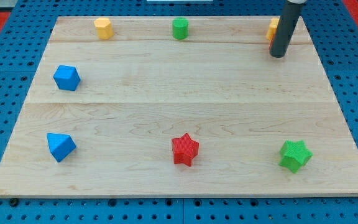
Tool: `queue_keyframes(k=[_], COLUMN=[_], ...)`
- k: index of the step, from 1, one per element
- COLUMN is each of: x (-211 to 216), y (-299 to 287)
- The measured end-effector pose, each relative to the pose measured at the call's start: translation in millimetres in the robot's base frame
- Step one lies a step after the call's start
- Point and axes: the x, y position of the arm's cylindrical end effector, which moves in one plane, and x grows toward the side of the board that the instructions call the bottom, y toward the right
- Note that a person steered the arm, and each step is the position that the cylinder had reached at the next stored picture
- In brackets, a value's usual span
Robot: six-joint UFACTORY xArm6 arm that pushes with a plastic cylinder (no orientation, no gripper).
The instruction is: Move the green circle to the top center of the board
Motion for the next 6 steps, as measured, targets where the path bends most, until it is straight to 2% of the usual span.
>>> queue_keyframes(k=[1, 3, 4, 5, 6], x=[2, -13, -40, -73, -73], y=[-5, -174, -210, -205, -252])
